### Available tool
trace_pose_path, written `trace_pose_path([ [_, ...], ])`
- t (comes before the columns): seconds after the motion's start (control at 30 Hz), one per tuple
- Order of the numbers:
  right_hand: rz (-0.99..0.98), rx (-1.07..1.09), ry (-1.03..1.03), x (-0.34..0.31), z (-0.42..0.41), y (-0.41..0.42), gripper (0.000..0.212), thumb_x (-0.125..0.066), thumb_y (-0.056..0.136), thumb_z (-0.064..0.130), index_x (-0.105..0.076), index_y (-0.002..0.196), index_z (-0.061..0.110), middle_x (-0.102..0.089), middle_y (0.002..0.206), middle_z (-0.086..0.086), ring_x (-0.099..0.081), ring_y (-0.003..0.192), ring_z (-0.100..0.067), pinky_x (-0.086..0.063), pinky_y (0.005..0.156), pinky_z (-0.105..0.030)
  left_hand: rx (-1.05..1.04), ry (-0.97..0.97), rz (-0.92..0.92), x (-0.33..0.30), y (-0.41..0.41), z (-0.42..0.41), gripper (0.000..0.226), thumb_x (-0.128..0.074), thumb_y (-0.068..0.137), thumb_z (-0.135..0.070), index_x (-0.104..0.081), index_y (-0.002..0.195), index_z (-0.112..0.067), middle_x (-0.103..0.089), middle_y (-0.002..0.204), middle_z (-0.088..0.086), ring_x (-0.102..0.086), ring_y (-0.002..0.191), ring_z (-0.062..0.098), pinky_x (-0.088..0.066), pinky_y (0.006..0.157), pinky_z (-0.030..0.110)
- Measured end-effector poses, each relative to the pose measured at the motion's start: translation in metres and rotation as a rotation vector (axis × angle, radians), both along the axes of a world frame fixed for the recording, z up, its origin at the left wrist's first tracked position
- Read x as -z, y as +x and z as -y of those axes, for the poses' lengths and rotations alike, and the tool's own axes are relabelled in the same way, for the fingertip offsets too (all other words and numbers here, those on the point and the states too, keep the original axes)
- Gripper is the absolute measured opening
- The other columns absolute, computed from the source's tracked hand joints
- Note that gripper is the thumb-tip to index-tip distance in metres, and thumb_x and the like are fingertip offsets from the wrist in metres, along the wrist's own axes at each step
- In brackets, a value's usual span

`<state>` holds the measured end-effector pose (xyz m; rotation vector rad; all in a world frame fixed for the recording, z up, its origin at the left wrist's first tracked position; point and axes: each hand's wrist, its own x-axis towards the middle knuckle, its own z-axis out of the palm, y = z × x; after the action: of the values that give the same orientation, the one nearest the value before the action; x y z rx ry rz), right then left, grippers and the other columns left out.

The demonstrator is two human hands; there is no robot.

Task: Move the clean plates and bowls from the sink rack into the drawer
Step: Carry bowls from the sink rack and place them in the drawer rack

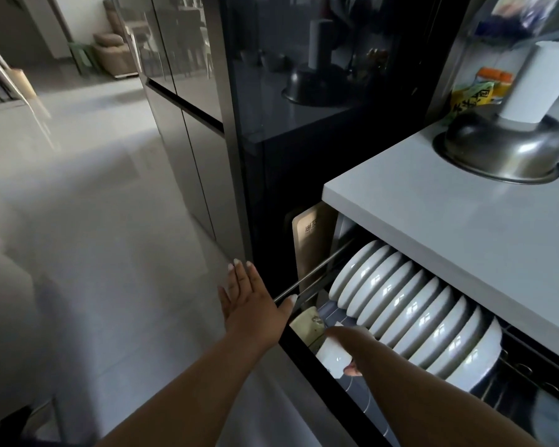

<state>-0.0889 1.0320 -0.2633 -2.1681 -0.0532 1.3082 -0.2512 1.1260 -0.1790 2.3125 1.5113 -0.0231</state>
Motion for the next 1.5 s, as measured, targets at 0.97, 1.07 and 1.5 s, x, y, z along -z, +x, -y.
trace_pose_path([
  [0.97, 0.229, -0.072, 0.057, -0.017, -0.027, -0.009, 0.036, -0.064, 0.085, 0.041, -0.059, 0.089, 0.006, -0.056, 0.069, -0.005, -0.056, 0.064, -0.018, -0.051, 0.069, -0.030, 0.020, -0.031, -0.041, -0.007, -0.004, -0.006, 0.098, -0.026, 0.090, -0.070, 0.019, 0.149, -0.006, 0.025, 0.157, 0.015, 0.024, 0.145, 0.027, 0.011, 0.116, 0.048],
  [1.07, 0.379, -0.186, 0.118, -0.046, -0.030, -0.005, 0.027, -0.059, 0.089, 0.033, -0.058, 0.075, 0.010, -0.060, 0.068, -0.002, -0.061, 0.067, -0.016, -0.054, 0.072, -0.032, 0.007, -0.058, -0.021, -0.017, -0.002, -0.004, 0.096, -0.026, 0.091, -0.069, 0.017, 0.150, -0.006, 0.021, 0.159, 0.014, 0.022, 0.146, 0.026, 0.011, 0.116, 0.048],
  [1.5, 0.672, -0.154, 0.418, -0.186, 0.030, 0.026, 0.024, -0.056, 0.090, 0.038, -0.059, 0.103, 0.018, -0.065, 0.089, 0.001, -0.060, 0.075, -0.014, -0.047, 0.069, -0.026, 0.110, -0.070, 0.101, -0.102, 0.046, 0.053, 0.075, -0.046, 0.094, -0.049, -0.018, 0.150, -0.009, -0.048, 0.142, 0.014, -0.048, 0.128, 0.031, -0.040, 0.104, 0.040],
])
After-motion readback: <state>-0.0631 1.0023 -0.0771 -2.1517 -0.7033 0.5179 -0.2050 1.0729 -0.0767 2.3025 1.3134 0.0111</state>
